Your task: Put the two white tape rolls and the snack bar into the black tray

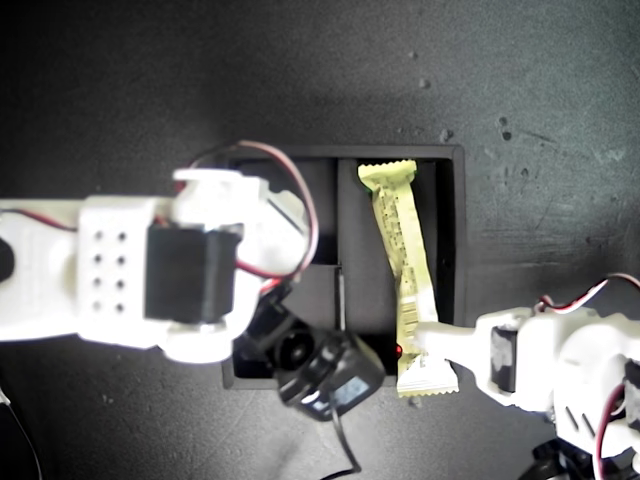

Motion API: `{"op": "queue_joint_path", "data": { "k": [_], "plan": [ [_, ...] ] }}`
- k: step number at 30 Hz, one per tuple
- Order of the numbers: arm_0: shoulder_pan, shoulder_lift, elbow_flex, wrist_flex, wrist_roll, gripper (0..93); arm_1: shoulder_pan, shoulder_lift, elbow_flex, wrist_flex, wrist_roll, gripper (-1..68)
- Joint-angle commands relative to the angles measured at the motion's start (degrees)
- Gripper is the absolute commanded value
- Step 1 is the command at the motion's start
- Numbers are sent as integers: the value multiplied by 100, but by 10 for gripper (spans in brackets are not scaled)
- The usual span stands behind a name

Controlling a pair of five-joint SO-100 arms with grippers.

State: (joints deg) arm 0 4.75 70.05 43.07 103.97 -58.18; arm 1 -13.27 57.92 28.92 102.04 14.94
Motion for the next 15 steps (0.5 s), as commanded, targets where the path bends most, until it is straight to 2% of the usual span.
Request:
{"op": "queue_joint_path", "data": {
  "k": [1,4,8,10,15],
  "plan": [
    [378,1854,1362,53,-729,127,62,800,176,123,176,194],
    [888,3032,3067,-606,-1450,125,229,1160,448,123,545,167],
    [1582,4368,5599,-2531,-2197,121,650,1538,888,123,1274,162],
    [1863,4535,6328,-3155,-2522,121,703,1591,993,123,1406,166],
    [2136,4245,7163,-4333,-2804,123,703,1591,1125,114,1644,167]
  ]
}}
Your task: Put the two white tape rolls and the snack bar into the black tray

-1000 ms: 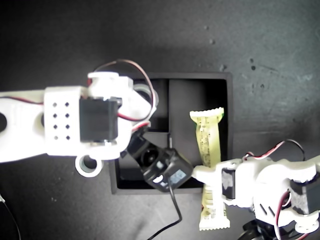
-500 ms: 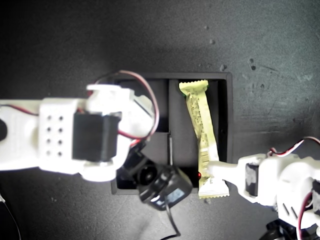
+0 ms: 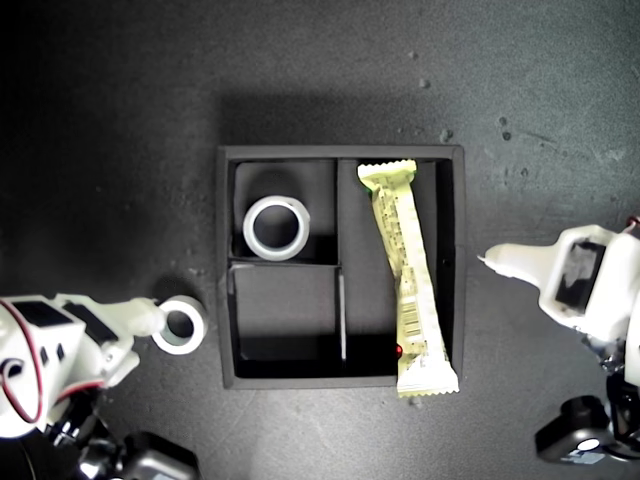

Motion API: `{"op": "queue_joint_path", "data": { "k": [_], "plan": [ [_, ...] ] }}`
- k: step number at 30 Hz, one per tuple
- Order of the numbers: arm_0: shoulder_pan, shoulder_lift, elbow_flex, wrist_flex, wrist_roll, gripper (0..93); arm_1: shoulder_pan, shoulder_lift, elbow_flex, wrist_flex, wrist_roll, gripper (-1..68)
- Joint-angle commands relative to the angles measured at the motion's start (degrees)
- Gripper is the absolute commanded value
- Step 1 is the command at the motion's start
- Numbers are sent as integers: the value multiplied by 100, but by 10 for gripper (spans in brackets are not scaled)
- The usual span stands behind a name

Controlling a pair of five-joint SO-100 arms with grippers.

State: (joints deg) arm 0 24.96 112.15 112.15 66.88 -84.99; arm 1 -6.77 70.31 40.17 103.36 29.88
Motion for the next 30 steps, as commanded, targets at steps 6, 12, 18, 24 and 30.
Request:
{"op": "queue_joint_path", "data": {
  "k": [6,12,18,24,30],
  "plan": [
    [149,-545,334,-1257,-132,125,35,352,123,-18,299,167],
    [255,-791,404,-1582,-264,126,26,352,167,-18,325,167],
    [281,-923,686,-1951,-404,126,26,352,176,-26,316,167],
    [229,-1178,756,-2127,-413,126,-9,352,185,-26,325,165],
    [53,-2136,387,-2127,-316,91,-9,352,53,-26,457,154]
  ]
}}
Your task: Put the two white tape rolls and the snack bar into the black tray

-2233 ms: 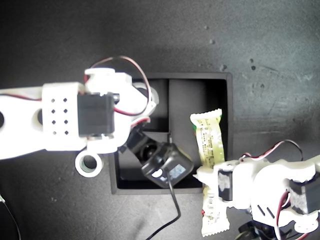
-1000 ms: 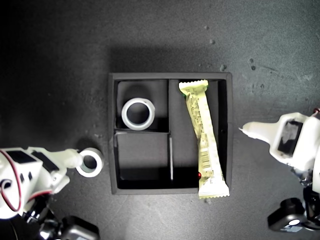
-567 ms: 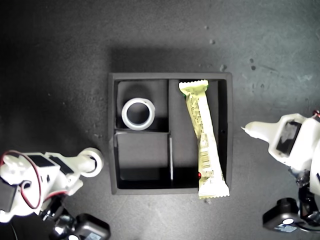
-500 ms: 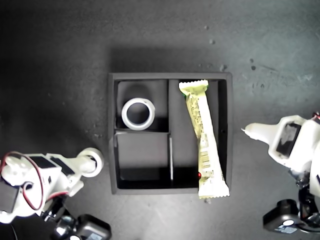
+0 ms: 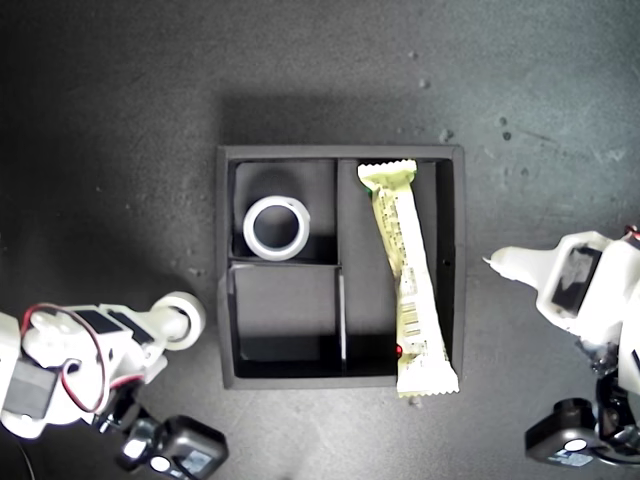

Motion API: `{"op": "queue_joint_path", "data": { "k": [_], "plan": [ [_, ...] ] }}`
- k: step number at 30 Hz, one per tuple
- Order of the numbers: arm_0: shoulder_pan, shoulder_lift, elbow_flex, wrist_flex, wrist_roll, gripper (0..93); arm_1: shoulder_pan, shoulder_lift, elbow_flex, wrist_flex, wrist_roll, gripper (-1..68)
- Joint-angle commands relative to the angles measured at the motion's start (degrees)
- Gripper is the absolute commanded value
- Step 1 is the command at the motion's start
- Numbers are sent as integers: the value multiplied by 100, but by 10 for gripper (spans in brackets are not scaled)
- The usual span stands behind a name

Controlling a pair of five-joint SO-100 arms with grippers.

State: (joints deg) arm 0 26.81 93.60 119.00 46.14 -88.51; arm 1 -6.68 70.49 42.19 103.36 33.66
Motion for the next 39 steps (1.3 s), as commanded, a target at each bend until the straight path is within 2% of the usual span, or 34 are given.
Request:
{"op": "queue_joint_path", "data": {
  "k": [1,4,6,13,14,17,24,29,34,39],
  "plan": [
    [-158,-378,-334,-44,35,74,-18,334,-202,-26,123,150],
    [-246,-264,-360,114,-53,1,0,343,-404,-18,237,124],
    [-299,35,-492,545,-53,1,9,431,-475,-18,343,109],
    [-598,668,-2725,3173,694,1,413,1731,0,-18,1327,91],
    [-650,606,-3173,3489,835,1,457,1986,88,-18,1521,72],
    [-800,272,-4465,4104,1248,1,536,2716,457,-26,2083,0],
    [-844,-1854,-7471,4860,1705,1,571,4342,2197,-88,3190,-1],
    [-782,-4544,-10837,5889,1758,1,562,6258,4658,-1292,3753,-2],
    [-914,-5194,-11013,5889,1547,1,457,7813,6768,-2426,4069,-2],
    [-976,-5388,-10960,5897,1459,1,202,7998,7813,-3120,4219,-2]
  ]
}}
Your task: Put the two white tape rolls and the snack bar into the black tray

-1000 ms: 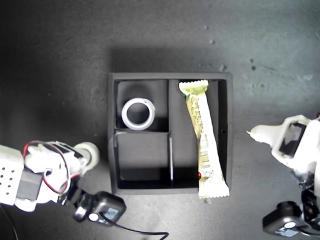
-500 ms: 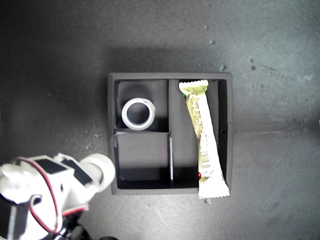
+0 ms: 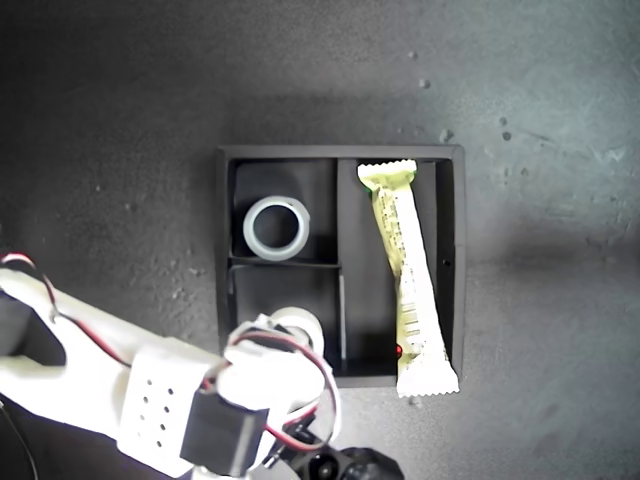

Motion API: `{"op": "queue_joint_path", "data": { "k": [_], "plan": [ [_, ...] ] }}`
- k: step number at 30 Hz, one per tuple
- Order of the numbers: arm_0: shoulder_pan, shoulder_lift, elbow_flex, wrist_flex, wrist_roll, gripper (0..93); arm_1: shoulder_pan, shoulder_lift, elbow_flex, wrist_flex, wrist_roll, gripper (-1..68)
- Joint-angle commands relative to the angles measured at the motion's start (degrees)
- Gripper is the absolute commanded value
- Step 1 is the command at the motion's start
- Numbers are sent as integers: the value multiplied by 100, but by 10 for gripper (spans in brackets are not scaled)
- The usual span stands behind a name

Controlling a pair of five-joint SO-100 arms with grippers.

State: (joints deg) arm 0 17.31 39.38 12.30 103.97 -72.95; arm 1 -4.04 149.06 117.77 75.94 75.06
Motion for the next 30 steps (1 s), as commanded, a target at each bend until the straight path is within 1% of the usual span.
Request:
{"op": "queue_joint_path", "data": {
  "k": [1,5,6,10,15,17,23,25,27,28,30],
  "plan": [
    [-35,9,-255,114,-114,1,-88,141,404,-510,97,-2],
    [-44,-44,-35,114,-211,2,-167,141,835,-905,114,-2],
    [-35,-53,-9,114,-229,19,-185,141,896,-949,123,-2],
    [141,62,-18,114,-167,140,-220,158,949,-923,149,-2],
    [352,1037,721,114,-369,195,-123,272,905,-782,149,-2],
    [396,1424,1011,114,-422,248,-97,299,905,-782,141,-2],
    [387,2988,2215,114,-360,255,-88,387,1143,-800,193,-2],
    [264,3876,3085,114,-396,253,-62,659,1485,-905,229,-2],
    [88,4825,4078,114,-431,249,9,1318,2136,-1072,360,-2],
    [-9,5282,4588,105,-466,234,18,1731,2505,-1195,378,-2],
    [-193,6152,5625,0,-439,174,18,2276,3085,-1274,431,-2]
  ]
}}
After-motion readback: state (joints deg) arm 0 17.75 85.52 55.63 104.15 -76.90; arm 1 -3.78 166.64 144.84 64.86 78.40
